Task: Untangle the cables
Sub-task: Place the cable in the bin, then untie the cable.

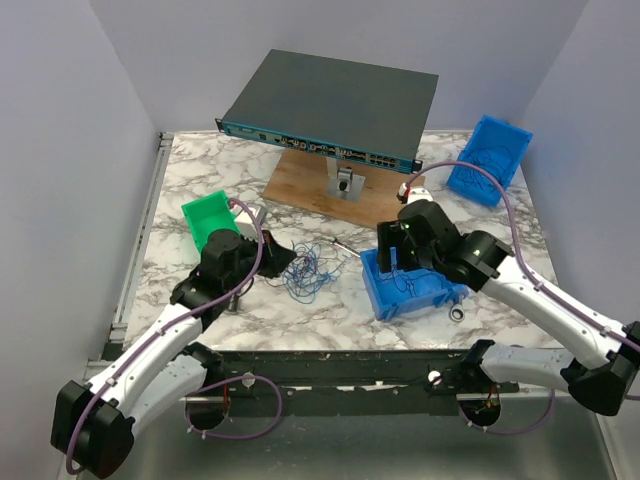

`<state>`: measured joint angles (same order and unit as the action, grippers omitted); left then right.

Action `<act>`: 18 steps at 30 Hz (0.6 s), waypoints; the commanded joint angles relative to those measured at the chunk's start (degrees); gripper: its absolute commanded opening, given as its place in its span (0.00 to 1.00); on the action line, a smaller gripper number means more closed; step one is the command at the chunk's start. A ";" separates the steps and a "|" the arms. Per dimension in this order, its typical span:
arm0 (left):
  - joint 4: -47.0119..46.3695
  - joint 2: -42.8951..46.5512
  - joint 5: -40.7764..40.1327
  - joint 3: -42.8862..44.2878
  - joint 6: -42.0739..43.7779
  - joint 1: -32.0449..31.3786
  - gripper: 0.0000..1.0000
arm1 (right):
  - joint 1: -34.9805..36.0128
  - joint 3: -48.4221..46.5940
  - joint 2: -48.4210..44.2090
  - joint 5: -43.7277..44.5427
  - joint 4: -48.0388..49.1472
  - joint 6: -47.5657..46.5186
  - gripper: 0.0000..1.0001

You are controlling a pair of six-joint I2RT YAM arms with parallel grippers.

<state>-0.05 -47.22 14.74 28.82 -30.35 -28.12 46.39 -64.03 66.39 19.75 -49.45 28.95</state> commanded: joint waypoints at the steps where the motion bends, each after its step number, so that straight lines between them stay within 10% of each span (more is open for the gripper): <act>1: 2.86 1.47 6.53 4.68 0.88 0.26 0.00 | 0.10 0.97 -2.86 -18.96 12.94 -8.69 0.88; 18: 19.35 1.45 18.60 27.69 6.47 -0.27 0.00 | 9.94 11.10 12.77 -24.53 58.36 -7.73 0.86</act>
<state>14.74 -44.86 29.82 52.47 -25.89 -28.16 53.25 -52.90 75.40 -5.23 -3.20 21.98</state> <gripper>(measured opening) 0.009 0.881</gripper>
